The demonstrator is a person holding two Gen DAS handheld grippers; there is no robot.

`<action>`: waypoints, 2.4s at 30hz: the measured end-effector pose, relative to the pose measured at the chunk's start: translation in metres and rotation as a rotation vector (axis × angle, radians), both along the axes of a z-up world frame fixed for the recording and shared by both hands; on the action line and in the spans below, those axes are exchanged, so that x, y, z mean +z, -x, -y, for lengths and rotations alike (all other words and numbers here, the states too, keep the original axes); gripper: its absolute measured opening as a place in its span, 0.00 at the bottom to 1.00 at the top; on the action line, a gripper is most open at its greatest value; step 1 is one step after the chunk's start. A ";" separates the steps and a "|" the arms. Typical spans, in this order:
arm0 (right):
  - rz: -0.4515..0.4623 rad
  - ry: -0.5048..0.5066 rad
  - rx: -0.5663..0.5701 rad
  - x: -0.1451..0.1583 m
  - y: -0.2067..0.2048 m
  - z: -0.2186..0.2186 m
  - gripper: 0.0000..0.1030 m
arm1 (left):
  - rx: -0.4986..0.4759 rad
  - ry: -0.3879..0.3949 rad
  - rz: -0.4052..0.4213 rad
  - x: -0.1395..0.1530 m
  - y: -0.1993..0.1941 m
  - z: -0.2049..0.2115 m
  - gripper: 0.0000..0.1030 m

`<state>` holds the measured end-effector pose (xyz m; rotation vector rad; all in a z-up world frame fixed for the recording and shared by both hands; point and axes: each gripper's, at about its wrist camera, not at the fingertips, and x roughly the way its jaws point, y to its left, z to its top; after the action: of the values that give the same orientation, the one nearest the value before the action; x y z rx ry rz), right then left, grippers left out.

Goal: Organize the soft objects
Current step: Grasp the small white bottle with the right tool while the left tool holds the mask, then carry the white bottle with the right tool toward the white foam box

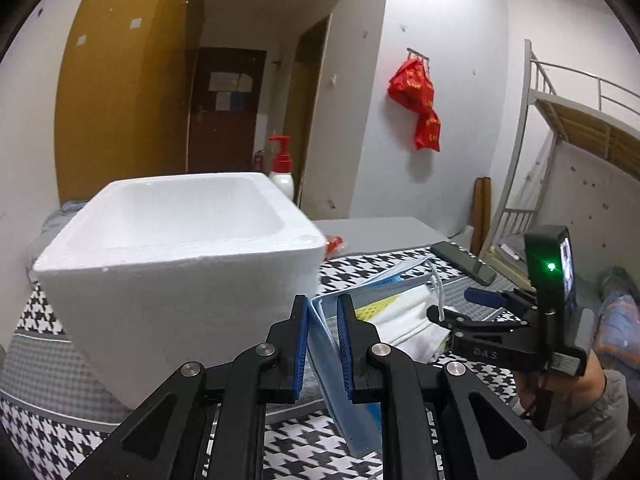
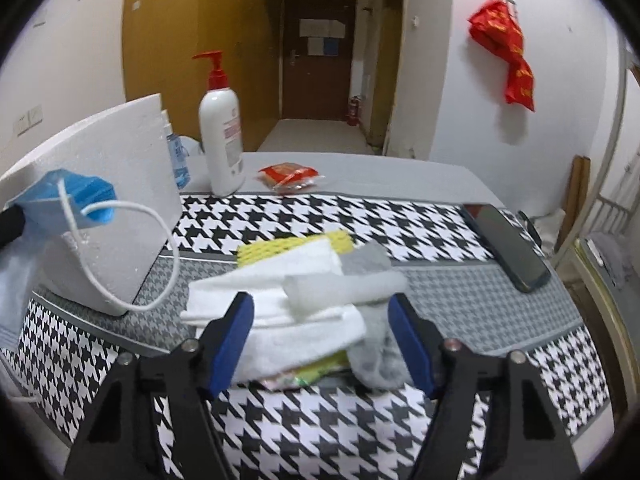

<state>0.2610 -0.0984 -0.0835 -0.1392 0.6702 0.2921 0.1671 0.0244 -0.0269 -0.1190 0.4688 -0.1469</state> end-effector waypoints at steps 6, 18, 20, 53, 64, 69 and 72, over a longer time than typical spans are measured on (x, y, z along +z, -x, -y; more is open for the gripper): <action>-0.045 0.045 0.006 -0.013 -0.019 -0.012 0.46 | 0.006 0.018 -0.002 -0.002 0.003 -0.003 0.15; -0.049 0.102 0.009 -0.018 -0.025 -0.021 0.41 | 0.003 0.026 -0.012 -0.008 0.006 -0.009 0.15; -0.062 0.102 0.012 -0.020 -0.028 -0.022 0.39 | 0.004 0.027 -0.010 -0.008 0.006 -0.010 0.15; 0.099 -0.140 0.021 0.072 0.097 0.028 0.11 | 0.080 -0.014 0.039 0.021 0.073 -0.019 0.15; 0.156 -0.204 0.065 0.085 0.146 0.019 0.11 | 0.107 -0.069 0.065 0.029 0.096 -0.025 0.15; 0.172 -0.211 0.092 0.090 0.162 0.006 0.11 | 0.129 -0.083 0.093 0.035 0.110 -0.033 0.15; 0.176 -0.217 0.114 0.093 0.168 -0.003 0.11 | 0.147 -0.087 0.100 0.037 0.117 -0.040 0.15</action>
<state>0.0930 -0.0951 0.0092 0.0050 0.4533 0.4544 0.0503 0.0640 0.0098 -0.0602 0.3651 0.0120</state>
